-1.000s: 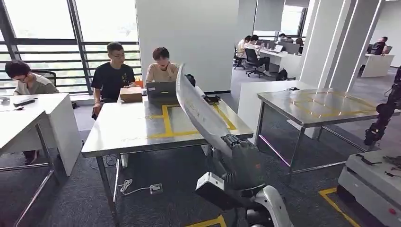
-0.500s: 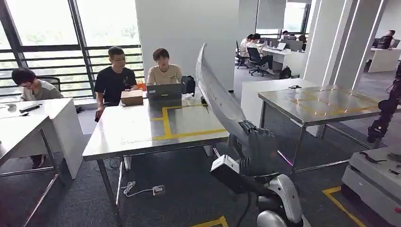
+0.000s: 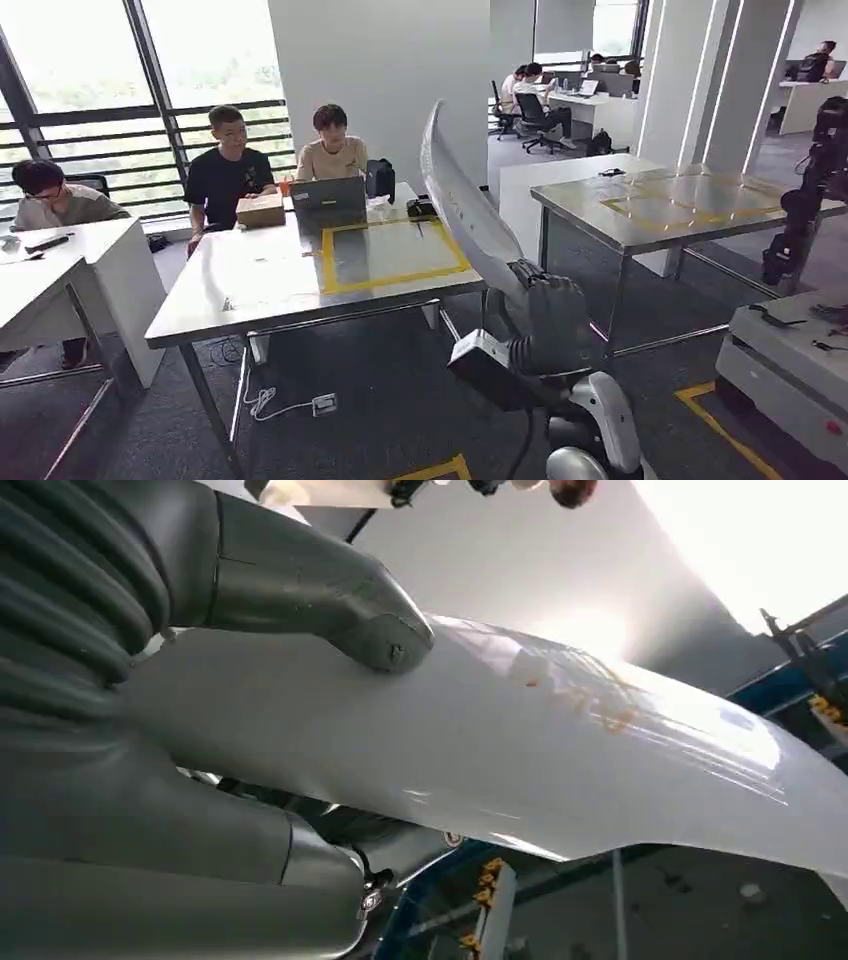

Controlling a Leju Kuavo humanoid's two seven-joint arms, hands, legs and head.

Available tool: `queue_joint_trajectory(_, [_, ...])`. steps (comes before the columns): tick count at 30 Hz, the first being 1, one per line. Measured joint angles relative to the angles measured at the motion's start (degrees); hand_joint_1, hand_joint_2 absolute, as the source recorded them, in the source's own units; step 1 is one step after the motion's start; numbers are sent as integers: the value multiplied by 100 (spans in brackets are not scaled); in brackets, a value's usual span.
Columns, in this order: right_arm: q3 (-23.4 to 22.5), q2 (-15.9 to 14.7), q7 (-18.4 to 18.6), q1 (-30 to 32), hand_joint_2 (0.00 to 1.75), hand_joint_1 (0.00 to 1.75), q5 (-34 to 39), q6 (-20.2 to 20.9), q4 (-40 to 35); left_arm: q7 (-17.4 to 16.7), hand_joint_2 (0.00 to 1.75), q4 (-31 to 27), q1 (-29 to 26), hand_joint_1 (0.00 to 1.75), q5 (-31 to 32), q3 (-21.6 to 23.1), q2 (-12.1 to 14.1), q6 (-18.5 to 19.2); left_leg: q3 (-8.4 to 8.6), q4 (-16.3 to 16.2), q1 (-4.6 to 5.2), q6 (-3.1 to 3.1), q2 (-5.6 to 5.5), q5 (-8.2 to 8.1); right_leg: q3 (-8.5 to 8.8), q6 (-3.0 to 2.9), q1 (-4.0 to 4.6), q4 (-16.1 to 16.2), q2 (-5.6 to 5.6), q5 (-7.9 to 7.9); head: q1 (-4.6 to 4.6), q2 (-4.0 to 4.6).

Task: Take the parts from the cabinet and place them on the table.

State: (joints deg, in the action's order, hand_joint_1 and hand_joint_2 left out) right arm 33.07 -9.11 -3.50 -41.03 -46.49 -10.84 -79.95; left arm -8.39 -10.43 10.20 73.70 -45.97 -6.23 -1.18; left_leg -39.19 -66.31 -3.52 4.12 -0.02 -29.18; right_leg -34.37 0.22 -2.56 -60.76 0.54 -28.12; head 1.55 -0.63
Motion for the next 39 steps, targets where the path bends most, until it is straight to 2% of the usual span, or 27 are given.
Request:
queue_joint_trajectory(2, [0,0,-7,51,175,175,-31,4,0,2,175,0,-11,0,-4,0,0,-13,-479,-907,89,-78,-1,-334,5,-51,74,-2,-20,-24,4,0])
queue_joint_trajectory(3, [-2,0,-7,88,175,175,-37,9,0,2,175,0,-25,0,-11,0,0,-15,-594,-1090,136,-139,-3,-328,19,-73,120,-2,-26,-38,4,0])
queue_joint_trajectory(4, [-7,0,-9,109,175,175,-44,11,0,2,175,0,-33,0,-15,0,0,-17,-561,-982,191,-219,-4,-200,43,-98,163,-2,-29,-57,2,0])
queue_joint_trajectory(5, [-17,0,-13,108,175,175,-50,18,0,2,175,0,-33,0,-15,0,0,-17,-412,-655,247,-308,-6,16,76,-117,201,-2,-33,-77,2,0])
queue_joint_trajectory(7, [-37,0,-33,88,175,175,-52,20,0,2,175,-2,-31,0,-15,0,2,-20,81,334,379,-537,-1,499,177,-144,242,23,-51,-137,2,0])
queue_joint_trajectory(8, [-39,0,-42,76,175,175,-52,22,0,2,175,-2,-30,0,-15,0,39,-24,193,491,432,-631,39,399,198,-127,276,33,-61,-162,-11,0])
queue_joint_trajectory(9, [-39,0,-57,71,175,175,-52,31,0,11,175,2,-19,0,-15,0,20,-26,240,591,450,-582,49,403,195,-105,259,48,-48,-167,0,0])
queue_joint_trajectory(10, [-39,0,-61,71,175,175,-50,37,0,9,175,0,-15,0,-15,0,15,-33,240,618,464,-576,27,406,213,-71,243,98,-62,-160,-15,-2])
queue_joint_trajectory(12, [-41,0,-90,58,175,175,-46,52,0,2,175,0,-26,0,-15,0,15,-33,331,700,439,-596,3,403,252,2,249,28,-65,-89,-15,-2])
queue_joint_trajectory(14, [-52,-2,-103,16,175,175,-33,66,2,0,175,-4,-27,0,-13,0,13,-50,462,784,395,-621,-13,397,126,53,236,-204,-48,-222,-13,0])
queue_joint_trajectory(17, [-52,-9,-114,-30,175,175,2,105,24,4,175,-4,-18,0,0,0,-4,-55,524,786,392,-655,-31,321,-637,143,214,-1387,-46,-684,-24,0])
queue_joint_trajectory(18, [-52,-9,-107,-22,175,175,20,111,42,11,175,-4,-30,0,0,0,-9,-55,545,776,391,-650,-41,293,-835,154,208,-1601,-47,-683,-24,0])
queue_joint_trajectory(19, [-52,-9,-112,-21,175,175,24,111,57,9,175,-2,-42,0,2,0,-15,-57,571,762,389,-642,-48,260,-886,156,204,-1529,-47,-538,-28,0])
queue_joint_trajectory(20, [-52,-9,-120,-23,175,175,28,111,63,17,175,0,-45,0,2,0,-22,-55,606,747,387,-630,-60,222,-813,148,203,-1229,-47,-279,-28,0])
queue_joint_trajectory(22, [-52,-17,-149,-30,175,175,37,109,63,28,175,-2,-39,0,13,0,-26,-57,712,722,385,-594,-71,124,-390,109,204,-152,-48,420,-31,0])
queue_joint_trajectory(23, [-52,-31,-166,-31,175,175,39,107,70,37,175,0,-39,0,15,0,-28,-55,730,725,382,-565,-72,87,-280,66,216,62,-45,418,-24,0])
queue_joint_trajectory(24, [-52,-42,-181,-51,175,175,44,107,74,37,175,0,-25,0,15,0,-28,-55,728,711,400,-531,-90,70,-308,35,259,170,-52,234,-37,0])
queue_joint_trajectory(26, [-68,-59,-173,-47,175,175,55,98,81,39,175,-2,-33,0,17,0,-28,-50,760,691,403,-444,-84,74,-251,-59,255,187,-43,357,-37,-4])
queue_joint_trajectory(28, [-72,-66,-192,-57,175,175,66,94,83,44,175,-7,-34,0,20,0,-9,-48,765,659,411,-384,-88,42,-130,-114,208,220,-37,354,-48,-11])
queue_joint_trajectory(29, [-74,-66,-197,-77,175,175,70,94,83,53,175,-2,-22,0,20,0,-26,-48,683,451,401,-350,-73,23,-61,-154,197,236,-48,325,-37,-9])
queue_joint_trajectory(30, [-74,-66,-195,-101,175,175,72,94,83,55,175,-2,-10,0,22,0,-30,-48,498,122,382,-317,-60,-70,-34,-186,194,237,-48,298,-22,-2])
queue_joint_trajectory(33, [-74,-68,-192,-65,175,175,98,79,90,46,175,-2,-19,0,37,0,-26,-44,-238,-958,328,-245,-35,-533,26,-183,192,233,-45,208,-9,-4])
queue_joint_trajectory(34, [-74,-68,-190,-37,175,175,107,50,92,22,175,-2,-34,0,44,0,-26,-35,-345,-1001,316,-237,-32,-475,65,-169,184,229,-39,174,-7,-4])
queue_joint_trajectory(35, [-74,-68,-184,-5,175,175,107,24,92,17,175,-2,-43,0,55,0,-26,-31,-287,-717,302,-234,-29,-204,131,-151,173,227,-36,124,-9,-4])
queue_joint_trajectory(37, [-74,-68,-171,4,175,175,107,7,92,17,175,-2,-39,0,72,0,-22,-31,75,251,286,-238,-16,464,261,-98,139,214,-40,28,-9,-4])
queue_joint_trajectory(38, [-74,-68,-171,4,175,175,107,-4,92,17,175,0,-43,0,77,0,-26,-31,197,667,272,-211,6,660,296,-57,137,213,-45,-21,0,-4])
queue_joint_trajectory(39, [-74,-68,-170,2,175,175,105,-11,92,17,175,13,-35,0,79,0,-28,-24,186,702,314,-215,19,416,300,-25,142,206,-40,-28,4,0])
